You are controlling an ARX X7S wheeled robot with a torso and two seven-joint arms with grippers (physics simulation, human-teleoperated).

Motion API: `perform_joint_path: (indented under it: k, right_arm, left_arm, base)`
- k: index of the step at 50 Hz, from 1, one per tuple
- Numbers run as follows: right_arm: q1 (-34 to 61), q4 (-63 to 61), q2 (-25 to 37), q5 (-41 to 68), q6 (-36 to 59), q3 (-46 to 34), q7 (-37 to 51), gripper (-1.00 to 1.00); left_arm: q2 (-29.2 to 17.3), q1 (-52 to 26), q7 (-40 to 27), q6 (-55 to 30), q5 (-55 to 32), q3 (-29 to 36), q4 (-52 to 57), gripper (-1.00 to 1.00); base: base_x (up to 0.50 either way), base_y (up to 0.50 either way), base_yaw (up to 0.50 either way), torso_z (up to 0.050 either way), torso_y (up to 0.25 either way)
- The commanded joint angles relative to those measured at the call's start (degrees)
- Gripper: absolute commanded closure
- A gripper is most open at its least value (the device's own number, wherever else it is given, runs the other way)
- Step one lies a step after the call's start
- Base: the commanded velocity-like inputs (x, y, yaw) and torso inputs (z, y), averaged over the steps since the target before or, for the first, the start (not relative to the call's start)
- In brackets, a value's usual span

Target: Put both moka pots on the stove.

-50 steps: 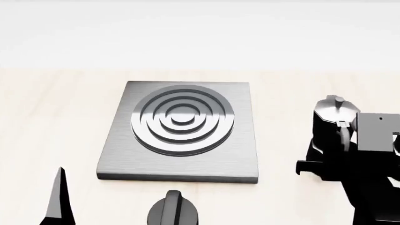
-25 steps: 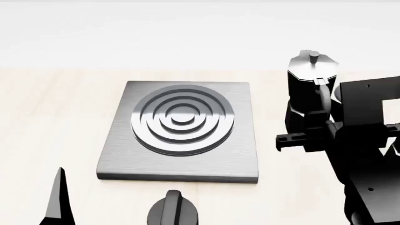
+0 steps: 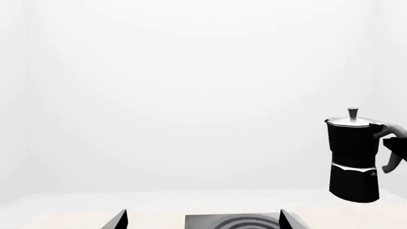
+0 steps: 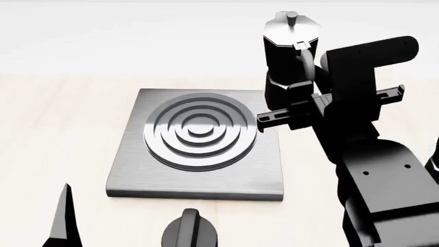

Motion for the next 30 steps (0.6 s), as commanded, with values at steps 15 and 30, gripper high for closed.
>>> perform_joint_path:
  k: [15,30]
  right_arm:
    - [5.11,11.24,-9.61,-3.10,-11.43,-3.30,-1.08,1.00]
    - [5.46,22.07,-15.23,-4.66,-23.81,-5.22,-3.12,1.00]
  left_arm:
    - [-0.78,-0.33,-0.42,-0.99,-0.23,0.27,0.21,-1.00]
    - [-1.26,-0.51,-0.56,-1.39,-0.37,0.42,0.35,-1.00]
  base:
    - [0.00,0.00,0.00,0.000,0.001]
    - [0.00,0.00,0.00,0.000,0.001]
